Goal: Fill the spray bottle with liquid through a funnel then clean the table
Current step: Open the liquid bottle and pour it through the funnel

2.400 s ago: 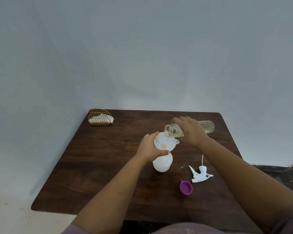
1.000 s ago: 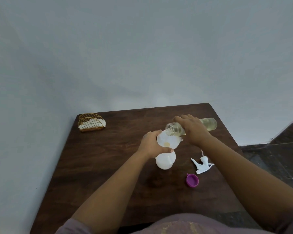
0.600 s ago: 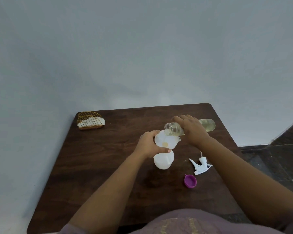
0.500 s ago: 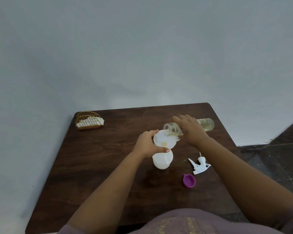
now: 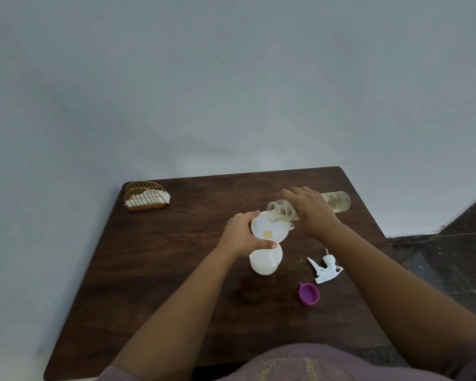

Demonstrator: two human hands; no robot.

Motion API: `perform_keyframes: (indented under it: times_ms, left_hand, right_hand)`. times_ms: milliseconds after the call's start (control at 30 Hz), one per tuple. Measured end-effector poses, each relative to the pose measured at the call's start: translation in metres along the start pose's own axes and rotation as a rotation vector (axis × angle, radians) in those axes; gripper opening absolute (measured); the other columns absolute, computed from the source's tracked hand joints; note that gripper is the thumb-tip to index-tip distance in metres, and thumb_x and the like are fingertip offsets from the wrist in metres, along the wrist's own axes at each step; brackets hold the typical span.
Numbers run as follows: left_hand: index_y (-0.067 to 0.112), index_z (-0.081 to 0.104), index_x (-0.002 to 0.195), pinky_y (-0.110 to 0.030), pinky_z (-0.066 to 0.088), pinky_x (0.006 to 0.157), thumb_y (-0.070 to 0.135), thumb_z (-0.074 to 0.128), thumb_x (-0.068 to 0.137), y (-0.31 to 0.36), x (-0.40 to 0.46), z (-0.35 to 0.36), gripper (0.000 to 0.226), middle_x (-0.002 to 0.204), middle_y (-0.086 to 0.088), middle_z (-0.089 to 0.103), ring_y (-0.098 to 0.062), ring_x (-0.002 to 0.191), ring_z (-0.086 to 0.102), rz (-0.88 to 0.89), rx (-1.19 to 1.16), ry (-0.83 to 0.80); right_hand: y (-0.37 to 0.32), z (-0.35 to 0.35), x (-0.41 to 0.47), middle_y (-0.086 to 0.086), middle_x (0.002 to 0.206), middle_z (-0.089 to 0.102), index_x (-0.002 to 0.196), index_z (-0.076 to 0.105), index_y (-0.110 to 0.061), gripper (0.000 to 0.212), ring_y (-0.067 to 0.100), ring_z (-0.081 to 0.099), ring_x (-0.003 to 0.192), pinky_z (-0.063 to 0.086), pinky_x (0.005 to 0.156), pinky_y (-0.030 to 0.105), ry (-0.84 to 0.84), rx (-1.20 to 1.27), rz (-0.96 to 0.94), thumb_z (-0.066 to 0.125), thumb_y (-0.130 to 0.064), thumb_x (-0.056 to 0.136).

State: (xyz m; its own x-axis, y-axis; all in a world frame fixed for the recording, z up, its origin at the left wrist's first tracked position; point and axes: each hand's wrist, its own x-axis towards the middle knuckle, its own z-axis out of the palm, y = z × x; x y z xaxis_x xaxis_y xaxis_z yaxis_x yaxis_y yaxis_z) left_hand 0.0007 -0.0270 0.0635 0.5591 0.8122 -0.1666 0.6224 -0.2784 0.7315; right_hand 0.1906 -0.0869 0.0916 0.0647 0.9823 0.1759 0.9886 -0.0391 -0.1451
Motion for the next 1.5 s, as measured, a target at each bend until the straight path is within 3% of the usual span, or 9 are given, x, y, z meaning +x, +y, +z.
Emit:
perform_keyframes:
  times_ms: [1500]
  left_hand:
    - [0.021, 0.047, 0.142, -0.049, 0.048, 0.103, 0.044, 0.089, 0.061, 0.0, -0.002, -0.002, 0.094, 0.144, -0.001, 0.051, -0.024, 0.128, 0.049, 0.015, 0.008, -0.008]
  right_hand:
    - [-0.008, -0.018, -0.006, 0.0, 0.103, 0.058, 0.119, 0.053, -0.023, 0.049, 0.022, 0.05, 0.097, 0.036, 0.085, 0.033, -0.001, -0.025, 0.006, 0.067, -0.013, 0.073]
